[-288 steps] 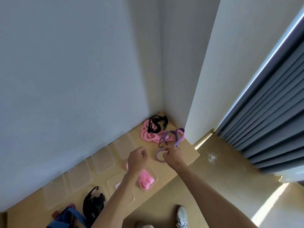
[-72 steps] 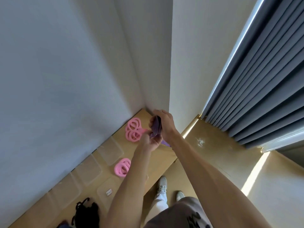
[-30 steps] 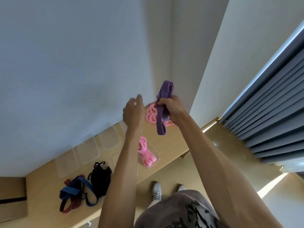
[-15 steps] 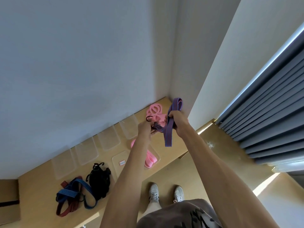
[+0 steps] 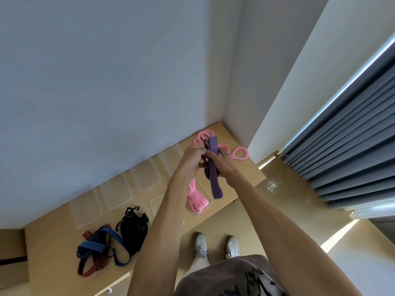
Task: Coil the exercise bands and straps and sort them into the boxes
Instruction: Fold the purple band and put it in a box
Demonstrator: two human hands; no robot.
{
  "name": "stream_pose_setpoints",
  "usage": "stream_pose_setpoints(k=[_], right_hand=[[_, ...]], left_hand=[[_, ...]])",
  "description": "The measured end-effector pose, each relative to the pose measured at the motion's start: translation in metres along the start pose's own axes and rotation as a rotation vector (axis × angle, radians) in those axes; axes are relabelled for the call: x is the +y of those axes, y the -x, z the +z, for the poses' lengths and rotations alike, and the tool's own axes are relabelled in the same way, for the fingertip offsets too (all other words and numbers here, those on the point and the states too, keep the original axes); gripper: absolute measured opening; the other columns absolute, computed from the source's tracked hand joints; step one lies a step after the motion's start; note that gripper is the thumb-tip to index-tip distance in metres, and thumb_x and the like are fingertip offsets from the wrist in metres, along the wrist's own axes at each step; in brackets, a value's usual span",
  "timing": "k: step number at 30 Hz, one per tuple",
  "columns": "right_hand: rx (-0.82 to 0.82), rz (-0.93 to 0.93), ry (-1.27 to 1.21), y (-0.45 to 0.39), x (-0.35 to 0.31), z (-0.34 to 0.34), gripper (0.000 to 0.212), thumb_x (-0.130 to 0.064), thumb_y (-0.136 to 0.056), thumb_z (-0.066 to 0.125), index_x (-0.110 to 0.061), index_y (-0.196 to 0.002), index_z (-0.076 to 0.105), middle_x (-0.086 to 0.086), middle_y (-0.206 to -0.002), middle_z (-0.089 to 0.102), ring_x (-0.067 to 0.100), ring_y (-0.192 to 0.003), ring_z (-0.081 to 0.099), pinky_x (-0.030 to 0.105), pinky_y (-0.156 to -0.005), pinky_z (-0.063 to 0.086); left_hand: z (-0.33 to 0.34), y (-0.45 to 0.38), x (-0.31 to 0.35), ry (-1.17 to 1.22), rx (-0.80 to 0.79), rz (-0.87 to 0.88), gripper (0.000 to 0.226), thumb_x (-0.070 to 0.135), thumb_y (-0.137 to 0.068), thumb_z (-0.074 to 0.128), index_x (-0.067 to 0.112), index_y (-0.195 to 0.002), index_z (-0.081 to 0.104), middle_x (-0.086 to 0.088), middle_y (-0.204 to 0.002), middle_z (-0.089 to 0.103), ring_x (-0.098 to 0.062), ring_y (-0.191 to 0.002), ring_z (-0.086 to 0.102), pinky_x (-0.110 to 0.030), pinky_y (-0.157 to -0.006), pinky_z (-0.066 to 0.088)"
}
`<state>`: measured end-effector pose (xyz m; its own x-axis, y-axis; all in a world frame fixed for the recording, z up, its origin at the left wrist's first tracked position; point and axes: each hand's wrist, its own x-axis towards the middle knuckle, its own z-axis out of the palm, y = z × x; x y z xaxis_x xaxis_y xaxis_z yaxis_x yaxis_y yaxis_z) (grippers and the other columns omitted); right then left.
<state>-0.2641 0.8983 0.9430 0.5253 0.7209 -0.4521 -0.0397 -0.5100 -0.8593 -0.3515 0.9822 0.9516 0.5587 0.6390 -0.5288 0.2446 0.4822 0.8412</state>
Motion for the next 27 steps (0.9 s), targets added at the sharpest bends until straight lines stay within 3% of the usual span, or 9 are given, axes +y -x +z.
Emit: stream_pose_setpoints(k=[2, 6, 9, 11, 16, 18, 23, 26, 27], right_hand=[[-0.031, 0.072, -0.064, 0.003, 0.007, 0.005, 0.016, -0.030, -0.090, 0.066, -0.016, -0.098, 0.061, 0.015, -0.092, 0.069, 0.029, -0.080, 0.068, 0.037, -0.070, 0.054], [-0.029, 0.165, -0.078, 0.011, 0.024, 0.019, 0.028, -0.021, -0.085, 0.074, -0.004, -0.104, 0.064, 0.015, -0.082, 0.066, 0.028, -0.067, 0.065, 0.037, -0.060, 0.056], [0.006, 0.179, -0.012, 0.016, 0.041, 0.036, 0.033, -0.021, -0.082, 0.078, 0.000, -0.105, 0.066, 0.025, -0.095, 0.070, 0.030, -0.079, 0.065, 0.049, -0.083, 0.056], [-0.005, 0.182, 0.019, 0.023, 0.049, 0.050, 0.038, -0.025, -0.082, 0.080, 0.004, -0.102, 0.066, 0.030, -0.101, 0.069, 0.036, -0.084, 0.065, 0.052, -0.088, 0.053], [-0.093, 0.171, 0.072, 0.039, 0.054, 0.090, 0.035, -0.034, -0.080, 0.081, -0.003, -0.088, 0.067, 0.013, -0.079, 0.065, 0.026, -0.074, 0.061, 0.049, -0.081, 0.054], [-0.146, 0.160, 0.071, 0.045, 0.056, 0.107, 0.029, -0.035, -0.081, 0.078, -0.010, -0.087, 0.066, 0.011, -0.077, 0.067, 0.028, -0.072, 0.065, 0.048, -0.076, 0.056], [-0.265, 0.130, 0.141, 0.074, 0.060, 0.148, 0.026, -0.036, -0.088, 0.068, -0.010, -0.089, 0.064, 0.009, -0.076, 0.068, 0.026, -0.070, 0.067, 0.037, -0.066, 0.057], [-0.296, 0.105, 0.155, 0.095, 0.059, 0.172, 0.024, -0.033, -0.093, 0.062, -0.011, -0.082, 0.060, 0.006, -0.067, 0.063, 0.011, -0.048, 0.060, 0.021, -0.041, 0.044], [-0.311, 0.095, 0.157, 0.101, 0.058, 0.182, 0.023, -0.032, -0.093, 0.059, -0.011, -0.083, 0.058, 0.005, -0.067, 0.062, 0.011, -0.048, 0.059, 0.021, -0.040, 0.041]], left_hand=[[-0.012, -0.002, -0.010, -0.080, 0.031, 0.004, 0.026, -0.005, -0.089, 0.052, 0.012, -0.083, 0.071, -0.004, -0.073, 0.062, -0.017, -0.071, 0.059, -0.032, -0.071, 0.050], [-0.027, -0.002, -0.036, -0.185, 0.117, -0.046, 0.031, -0.002, -0.085, 0.059, 0.021, -0.072, 0.074, -0.008, -0.070, 0.054, -0.020, -0.065, 0.047, -0.025, -0.055, 0.036], [-0.037, 0.006, -0.060, -0.254, 0.179, -0.067, 0.027, 0.005, -0.083, 0.056, 0.018, -0.061, 0.065, -0.007, -0.059, 0.049, -0.023, -0.057, 0.046, -0.025, -0.050, 0.030], [-0.046, 0.015, -0.073, -0.261, 0.228, -0.103, 0.022, 0.010, -0.085, 0.055, 0.016, -0.065, 0.062, -0.008, -0.060, 0.049, -0.024, -0.055, 0.046, -0.025, -0.049, 0.030], [-0.076, 0.062, -0.084, 0.050, 0.324, -0.223, 0.013, 0.034, -0.074, 0.066, 0.021, -0.075, 0.070, -0.001, -0.067, 0.060, -0.018, -0.053, 0.054, -0.023, -0.052, 0.038], [-0.092, 0.084, -0.093, 0.240, 0.371, -0.230, 0.031, 0.043, -0.065, 0.063, 0.019, -0.084, 0.072, 0.000, -0.072, 0.067, -0.017, -0.059, 0.060, -0.027, -0.062, 0.046], [-0.123, 0.140, -0.129, 0.558, 0.519, -0.141, 0.025, 0.005, -0.095, 0.045, 0.005, -0.111, 0.063, -0.011, -0.088, 0.069, -0.025, -0.078, 0.066, -0.036, -0.073, 0.053], [-0.140, 0.165, -0.149, 0.636, 0.486, -0.069, 0.021, -0.007, -0.097, 0.042, 0.004, -0.109, 0.055, -0.011, -0.092, 0.063, -0.022, -0.080, 0.065, -0.032, -0.073, 0.051], [-0.146, 0.174, -0.154, 0.635, 0.479, -0.043, 0.020, -0.008, -0.099, 0.044, 0.004, -0.108, 0.056, -0.010, -0.093, 0.062, -0.022, -0.082, 0.065, -0.033, -0.077, 0.052]])
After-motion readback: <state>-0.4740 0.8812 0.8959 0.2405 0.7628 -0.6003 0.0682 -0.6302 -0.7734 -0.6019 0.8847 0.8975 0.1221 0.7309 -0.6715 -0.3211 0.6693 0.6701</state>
